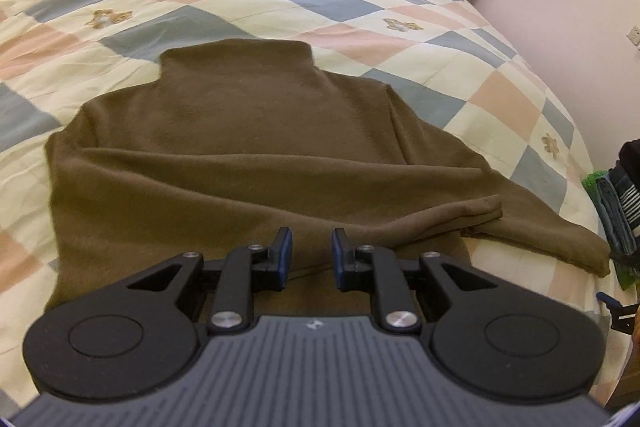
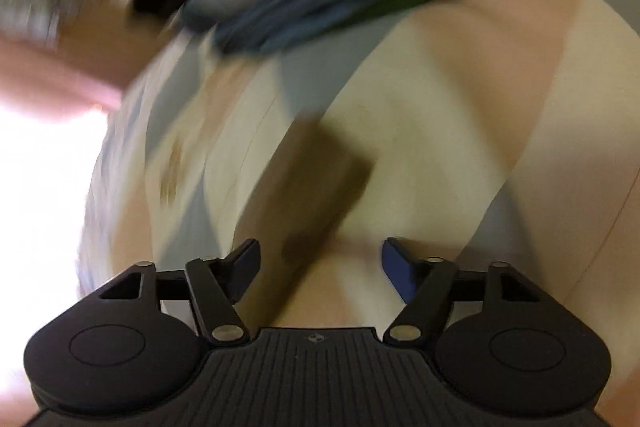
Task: Fold clothes
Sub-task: 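Pinch the shirt side edge with the right gripper and fold it inward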
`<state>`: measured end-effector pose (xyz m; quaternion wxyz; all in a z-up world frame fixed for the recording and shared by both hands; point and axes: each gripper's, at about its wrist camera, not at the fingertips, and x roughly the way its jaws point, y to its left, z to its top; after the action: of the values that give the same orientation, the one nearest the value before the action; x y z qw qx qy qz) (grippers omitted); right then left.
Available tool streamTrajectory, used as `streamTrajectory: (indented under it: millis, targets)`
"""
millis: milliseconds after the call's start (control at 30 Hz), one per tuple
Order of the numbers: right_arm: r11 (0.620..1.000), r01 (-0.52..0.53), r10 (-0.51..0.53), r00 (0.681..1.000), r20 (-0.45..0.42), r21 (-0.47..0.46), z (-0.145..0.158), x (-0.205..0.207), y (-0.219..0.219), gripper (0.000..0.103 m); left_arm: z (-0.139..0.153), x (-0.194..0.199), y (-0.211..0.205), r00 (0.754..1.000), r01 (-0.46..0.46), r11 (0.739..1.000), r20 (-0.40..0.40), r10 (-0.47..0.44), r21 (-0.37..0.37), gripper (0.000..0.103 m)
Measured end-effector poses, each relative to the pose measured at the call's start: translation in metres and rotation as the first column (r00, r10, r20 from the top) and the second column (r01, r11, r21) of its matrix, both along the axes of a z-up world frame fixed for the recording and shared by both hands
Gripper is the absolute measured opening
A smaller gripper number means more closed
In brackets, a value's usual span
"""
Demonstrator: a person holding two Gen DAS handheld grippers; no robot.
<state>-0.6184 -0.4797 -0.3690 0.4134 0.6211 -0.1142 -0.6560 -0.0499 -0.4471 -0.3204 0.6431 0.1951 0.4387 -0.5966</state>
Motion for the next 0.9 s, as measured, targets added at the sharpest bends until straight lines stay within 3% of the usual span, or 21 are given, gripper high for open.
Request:
streamTrajectory:
  millis: [100,167,200,233,267,300,367,400,500,600,700,833,900]
  targets:
    - [0.999,0.038,-0.037,0.999,0.04,-0.014,-0.017,-0.014,-0.01,0.073,0.003,0.009,0.007,0.999,-0.041,0.999,-0.019,0.041,0.009,0.016]
    - [1.0,0.0,0.0,1.0,0.002,-0.016,-0.022,-0.009,-0.024,0.066,0.005,0.02,0.014,0.995,-0.085,0.996,-0.054,0.085,0.018,0.016]
    - [0.999,-0.03,0.029,0.999,-0.03,-0.012,-0.02,-0.003,-0.03,0.044,0.006,0.026,0.018,0.992,-0.106,0.994,-0.063,0.107,0.019,0.016]
    - [0.998,-0.068,0.068,0.996,-0.062,-0.007,-0.016,0.002,-0.036,0.016,0.008,0.032,0.024,0.989,-0.127,0.992,-0.067,0.128,0.019,0.016]
    - [0.994,-0.106,0.105,0.99,-0.099,0.002,-0.009,0.008,-0.041,0.01,0.009,0.039,0.031,0.987,-0.149,0.989,-0.065,0.15,0.02,0.016]
    - [0.99,-0.144,0.143,0.979,-0.147,0.006,0.001,0.015,-0.046,0.01,0.011,0.045,0.037,0.984,-0.168,0.986,-0.061,0.169,0.02,0.016]
    - [0.974,-0.227,0.213,0.929,-0.301,-0.012,0.032,0.039,-0.051,0.009,0.014,0.06,0.051,0.976,-0.21,0.977,-0.06,0.211,0.023,0.016]
    - [0.961,-0.276,0.249,0.89,-0.382,-0.015,0.048,0.054,-0.054,0.009,0.015,0.068,0.06,0.97,-0.234,0.972,-0.06,0.235,0.028,0.016]
    - [0.882,-0.471,0.373,0.719,-0.587,-0.016,0.1,0.123,-0.065,0.009,0.017,0.092,0.085,0.949,-0.305,0.952,-0.071,0.307,0.037,0.016]
    - [0.726,-0.686,0.466,0.544,-0.698,-0.05,0.141,0.217,-0.069,0.009,0.018,0.116,0.11,0.921,-0.375,0.926,-0.098,0.378,0.042,0.016]
    - [0.496,-0.862,0.53,0.395,-0.751,-0.104,0.167,0.322,-0.06,0.008,0.018,0.139,0.135,0.887,-0.441,0.896,-0.132,0.443,0.048,0.016]
    - [0.197,-0.97,0.615,0.234,-0.753,-0.141,0.164,0.454,-0.032,0.008,0.015,0.171,0.171,0.839,-0.516,0.855,-0.167,0.517,0.055,0.016]
    - [0.084,-0.986,0.669,0.163,-0.725,-0.145,0.145,0.511,-0.015,0.008,0.012,0.186,0.187,0.82,-0.545,0.836,-0.168,0.547,0.061,0.016]
